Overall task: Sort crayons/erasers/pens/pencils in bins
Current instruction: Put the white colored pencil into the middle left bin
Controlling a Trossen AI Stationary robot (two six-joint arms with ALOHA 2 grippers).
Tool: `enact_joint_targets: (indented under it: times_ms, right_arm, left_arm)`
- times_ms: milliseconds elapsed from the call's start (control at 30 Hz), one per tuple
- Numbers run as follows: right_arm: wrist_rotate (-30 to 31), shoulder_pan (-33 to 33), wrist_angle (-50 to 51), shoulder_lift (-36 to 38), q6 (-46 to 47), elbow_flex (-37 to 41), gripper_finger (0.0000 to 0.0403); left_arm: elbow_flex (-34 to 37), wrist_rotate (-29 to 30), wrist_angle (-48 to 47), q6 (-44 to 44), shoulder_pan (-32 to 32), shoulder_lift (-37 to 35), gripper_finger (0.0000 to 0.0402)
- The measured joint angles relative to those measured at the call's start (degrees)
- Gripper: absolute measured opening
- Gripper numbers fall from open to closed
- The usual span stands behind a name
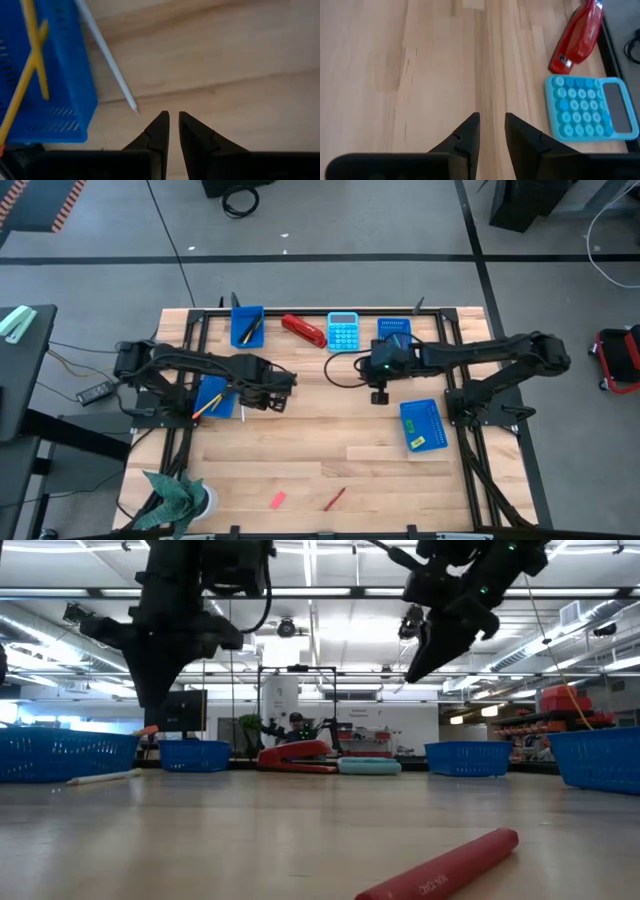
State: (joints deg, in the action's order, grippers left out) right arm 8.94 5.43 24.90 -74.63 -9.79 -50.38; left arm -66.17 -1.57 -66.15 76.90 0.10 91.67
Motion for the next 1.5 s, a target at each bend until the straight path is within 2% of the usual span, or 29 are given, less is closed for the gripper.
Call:
enact_joint_targets:
  times_ms: [233, 533, 800, 1000, 1167, 1500]
  right_arm:
    - [-3.14, 0.02, -4.19, 2.28, -3.16, 6.53, 0.0096]
    - [-4.66, -0.49, -4.61, 2.09, 0.13, 9.89, 0.0096]
    - [-4.64, -3.71, -5.53, 2.05, 1.78, 10.22, 0.0096]
    - [-4.6, -6.47, -5.08, 2.05, 1.25, 10.24, 0.0096]
    - [-4.55, -7.63, -4.89, 2.05, 1.32, 10.85, 0.0096]
    - [-4.53, -7.82, -4.89, 2.03, 1.84, 14.65, 0.0096]
  left_arm:
    - [0.0, 1.61, -0.6, 1.51, 1.34, 5.59, 0.0053]
    - [0.04, 0.44, -4.54, -3.0, 6.05, 10.94, 0.0079]
    - [0.19, 1.13, -5.05, -4.48, 6.79, 10.83, 0.0128]
    - [6.43, 0.7, 0.42, -4.98, 7.79, 10.76, 0.0155]
    - [11.39, -1.05, 6.87, -6.01, 8.11, 10.51, 0.0164]
    - [12.13, -0.14, 7.18, -6.72, 9.3, 10.59, 0.0165]
